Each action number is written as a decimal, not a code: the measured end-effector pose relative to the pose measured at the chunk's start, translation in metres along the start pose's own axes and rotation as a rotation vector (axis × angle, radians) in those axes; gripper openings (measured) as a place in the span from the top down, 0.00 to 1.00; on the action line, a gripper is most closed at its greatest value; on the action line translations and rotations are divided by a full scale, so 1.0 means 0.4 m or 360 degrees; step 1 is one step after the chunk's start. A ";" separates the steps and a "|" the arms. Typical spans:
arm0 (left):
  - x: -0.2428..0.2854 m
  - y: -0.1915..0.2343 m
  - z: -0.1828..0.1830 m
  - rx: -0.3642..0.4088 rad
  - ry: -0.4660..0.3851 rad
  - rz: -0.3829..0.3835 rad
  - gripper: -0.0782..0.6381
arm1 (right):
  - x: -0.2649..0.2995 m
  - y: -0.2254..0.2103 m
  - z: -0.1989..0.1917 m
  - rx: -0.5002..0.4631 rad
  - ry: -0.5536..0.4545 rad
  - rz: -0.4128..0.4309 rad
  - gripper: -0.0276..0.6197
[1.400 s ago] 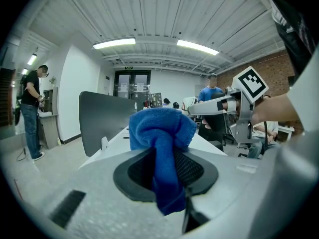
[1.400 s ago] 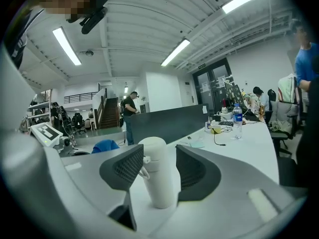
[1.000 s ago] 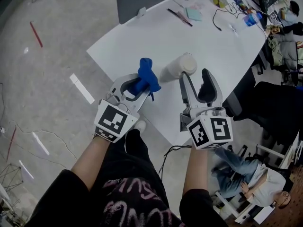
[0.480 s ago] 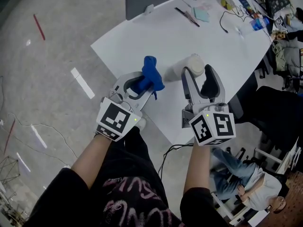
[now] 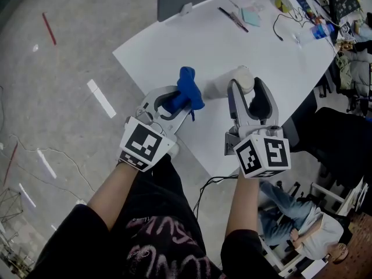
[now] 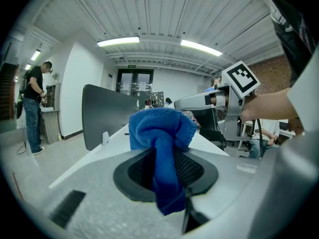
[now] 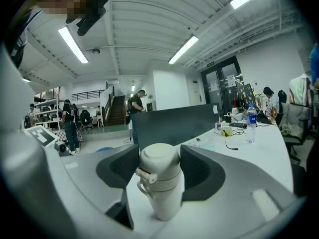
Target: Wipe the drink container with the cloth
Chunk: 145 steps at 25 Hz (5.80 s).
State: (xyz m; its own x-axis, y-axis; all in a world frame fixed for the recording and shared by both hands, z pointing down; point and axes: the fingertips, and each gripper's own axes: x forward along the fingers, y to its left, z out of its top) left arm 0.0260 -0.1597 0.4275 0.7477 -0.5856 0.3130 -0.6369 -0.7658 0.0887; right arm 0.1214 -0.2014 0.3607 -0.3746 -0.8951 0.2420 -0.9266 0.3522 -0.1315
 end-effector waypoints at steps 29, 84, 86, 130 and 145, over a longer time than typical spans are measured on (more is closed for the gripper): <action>0.110 -0.036 0.113 0.0263 -0.0072 -0.0288 0.76 | 0.002 0.003 -0.001 -0.0004 0.0007 -0.0012 0.55; 0.154 0.008 0.030 0.0319 -0.0022 -0.0426 0.76 | 0.008 0.000 -0.009 0.0010 0.0008 -0.0035 0.55; 0.147 -0.002 0.053 0.0358 -0.0050 -0.0447 0.76 | 0.009 0.001 -0.007 0.0011 0.0008 -0.0034 0.55; 0.161 -0.004 0.020 0.0366 0.0006 -0.0452 0.76 | 0.007 -0.008 -0.012 0.0061 -0.0021 -0.0012 0.55; 0.177 -0.027 0.048 0.0395 -0.0044 -0.0492 0.76 | 0.010 -0.008 -0.008 0.0082 -0.0029 0.0004 0.54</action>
State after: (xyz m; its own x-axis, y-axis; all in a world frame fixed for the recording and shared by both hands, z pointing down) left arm 0.0893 -0.1980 0.4307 0.9041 -0.3217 0.2814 -0.3187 -0.9461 -0.0576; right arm 0.1226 -0.2051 0.3653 -0.3755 -0.8994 0.2240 -0.9227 0.3400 -0.1817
